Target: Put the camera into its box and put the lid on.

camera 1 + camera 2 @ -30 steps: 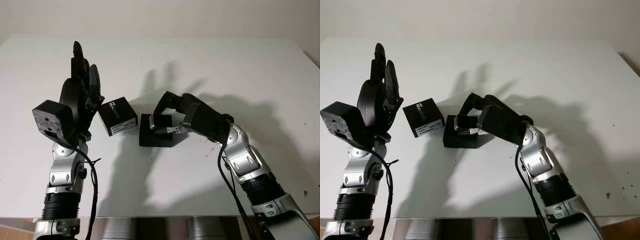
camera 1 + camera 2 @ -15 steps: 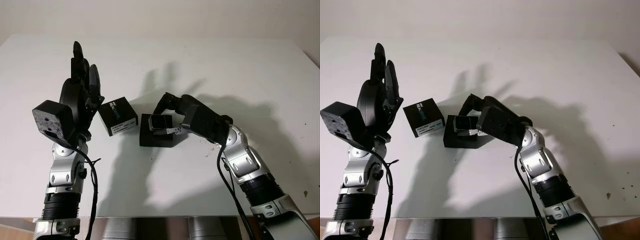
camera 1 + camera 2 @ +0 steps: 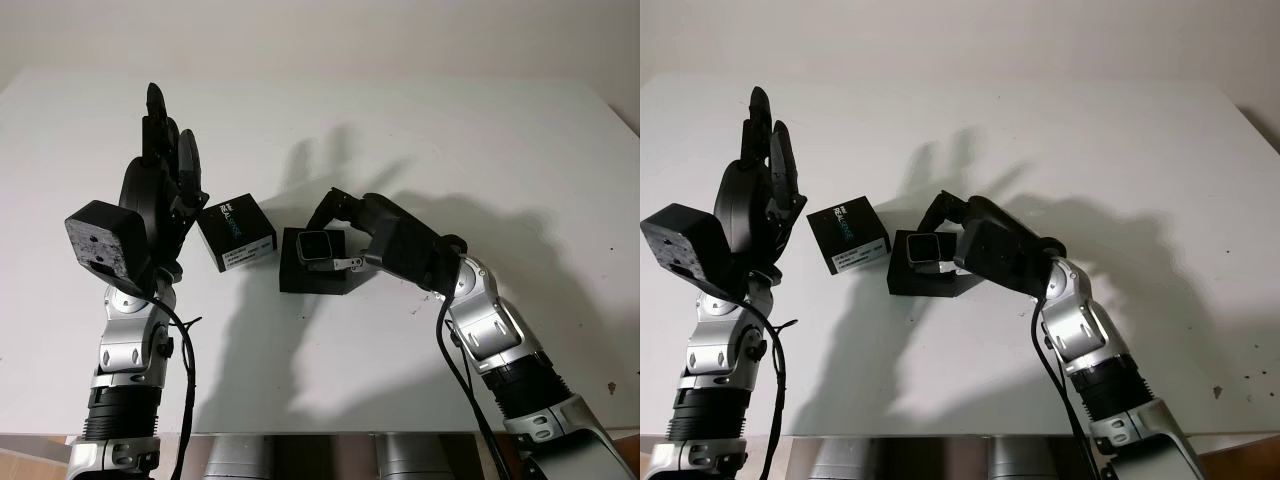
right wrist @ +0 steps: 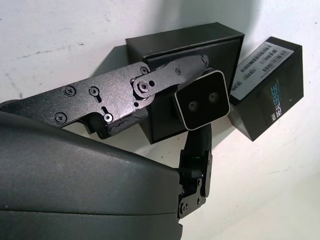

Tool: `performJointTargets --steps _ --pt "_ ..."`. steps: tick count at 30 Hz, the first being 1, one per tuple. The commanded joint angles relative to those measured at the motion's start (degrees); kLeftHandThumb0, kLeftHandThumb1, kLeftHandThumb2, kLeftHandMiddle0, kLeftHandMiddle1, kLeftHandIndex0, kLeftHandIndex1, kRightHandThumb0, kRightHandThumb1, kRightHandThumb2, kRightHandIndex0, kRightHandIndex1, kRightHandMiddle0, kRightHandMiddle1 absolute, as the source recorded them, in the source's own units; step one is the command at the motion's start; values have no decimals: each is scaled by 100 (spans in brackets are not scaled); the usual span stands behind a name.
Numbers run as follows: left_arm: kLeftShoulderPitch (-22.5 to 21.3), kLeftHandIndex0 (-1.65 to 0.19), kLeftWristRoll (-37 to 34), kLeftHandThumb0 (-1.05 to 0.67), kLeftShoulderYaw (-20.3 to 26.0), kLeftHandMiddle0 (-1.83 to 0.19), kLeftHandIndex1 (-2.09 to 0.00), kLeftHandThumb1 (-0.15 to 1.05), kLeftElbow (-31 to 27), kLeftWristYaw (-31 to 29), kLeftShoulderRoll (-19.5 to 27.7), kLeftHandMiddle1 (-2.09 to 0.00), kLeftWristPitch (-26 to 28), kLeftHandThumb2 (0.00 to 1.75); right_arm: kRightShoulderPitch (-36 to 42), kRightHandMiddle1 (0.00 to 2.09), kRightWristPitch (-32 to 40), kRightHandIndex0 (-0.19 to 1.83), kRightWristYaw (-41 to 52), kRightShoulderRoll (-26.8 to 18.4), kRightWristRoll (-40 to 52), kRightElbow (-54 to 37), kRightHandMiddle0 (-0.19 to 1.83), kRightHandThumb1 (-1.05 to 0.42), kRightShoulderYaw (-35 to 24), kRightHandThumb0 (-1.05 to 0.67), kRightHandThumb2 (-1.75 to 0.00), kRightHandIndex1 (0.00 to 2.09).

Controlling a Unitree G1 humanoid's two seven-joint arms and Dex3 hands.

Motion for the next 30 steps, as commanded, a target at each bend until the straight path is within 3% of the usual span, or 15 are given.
performJointTargets --steps 1,15,21,26,30 --pt "53 19 6 -78 -17 19 0 105 -117 4 -11 0 7 65 20 60 -167 1 10 -105 -23 -38 8 -93 24 -62 -5 4" --pt "24 19 9 -77 -29 19 0 105 -116 33 -35 0 32 65 -98 36 -2019 -3 -525 -616 -249 404 16 -92 -111 -62 -5 5" --pt "36 19 -7 -77 -23 19 0 105 -152 29 -28 0 45 64 -347 35 -3713 1 -1589 -940 -739 1286 20 -90 -93 -60 -5 7" --pt "65 19 -35 -78 1 19 0 105 -218 -6 2 0 83 64 -852 34 -4983 7 -2815 -1363 -1771 2061 19 -89 99 -54 -5 9" --pt "80 19 -20 -77 4 19 0 105 -256 -25 21 0 89 64 -1257 39 -5416 12 -3325 -1537 -2171 2505 25 -88 165 -50 -5 11"
